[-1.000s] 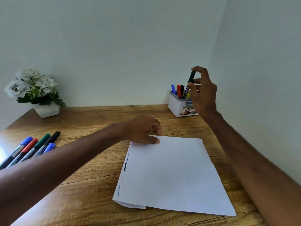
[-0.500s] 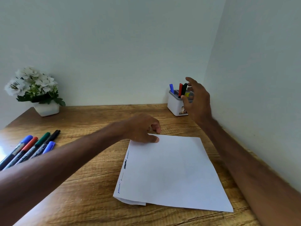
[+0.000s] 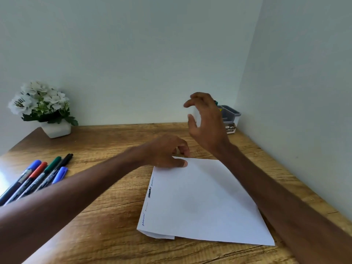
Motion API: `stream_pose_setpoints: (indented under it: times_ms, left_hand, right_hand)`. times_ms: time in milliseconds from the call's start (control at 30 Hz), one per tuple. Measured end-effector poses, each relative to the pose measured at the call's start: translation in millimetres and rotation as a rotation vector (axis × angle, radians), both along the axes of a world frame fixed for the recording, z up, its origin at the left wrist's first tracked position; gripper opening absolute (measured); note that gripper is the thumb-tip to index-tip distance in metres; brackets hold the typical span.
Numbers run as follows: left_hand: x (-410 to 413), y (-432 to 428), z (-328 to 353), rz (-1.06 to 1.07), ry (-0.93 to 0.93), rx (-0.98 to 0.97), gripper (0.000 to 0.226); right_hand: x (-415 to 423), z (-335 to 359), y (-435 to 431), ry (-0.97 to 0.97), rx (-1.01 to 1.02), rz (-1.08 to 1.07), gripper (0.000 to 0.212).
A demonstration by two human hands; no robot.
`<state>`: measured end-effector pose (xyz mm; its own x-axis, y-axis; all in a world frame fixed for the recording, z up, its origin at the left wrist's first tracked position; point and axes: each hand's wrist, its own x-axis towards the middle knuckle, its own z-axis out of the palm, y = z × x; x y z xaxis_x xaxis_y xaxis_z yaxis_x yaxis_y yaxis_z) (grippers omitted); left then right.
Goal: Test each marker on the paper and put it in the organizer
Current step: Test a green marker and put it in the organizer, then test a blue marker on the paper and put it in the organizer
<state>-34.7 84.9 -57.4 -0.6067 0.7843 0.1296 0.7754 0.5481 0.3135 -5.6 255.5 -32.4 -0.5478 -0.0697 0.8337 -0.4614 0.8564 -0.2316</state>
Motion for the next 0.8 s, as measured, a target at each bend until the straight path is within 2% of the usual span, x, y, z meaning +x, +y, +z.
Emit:
stream_pose_setpoints:
  times_ms: [100, 200, 300, 533, 800]
  left_hand:
    - [5.3, -8.7, -2.1, 0.026, 0.012, 0.159, 0.028]
    - [6.6, -34.1, -0.6, 0.100, 0.074, 0.285, 0.020]
    - [0.8, -73.1, 1.8, 0.181, 0.127, 0.283, 0.019]
    - [-6.8, -151.3, 1.4, 0.371, 0.109, 0.333, 0.008]
    - [-14.4, -186.3, -4.4, 0.462, 0.073, 0.428, 0.010]
  right_hand:
    - [8.1, -4.3, -23.2, -0.027, 0.016, 0.068, 0.020]
    - [18.5, -6.1, -46.0, -0.049, 0.022, 0.145, 0.014]
    - [33.5, -5.5, -67.5, -0.111, 0.045, 0.250, 0.012]
    - [50.8, -12.8, -98.4, -0.504, 0.322, 0.535, 0.016]
    - [43.0, -26.4, -153.5, -0.538, 0.333, 0.616, 0.023]
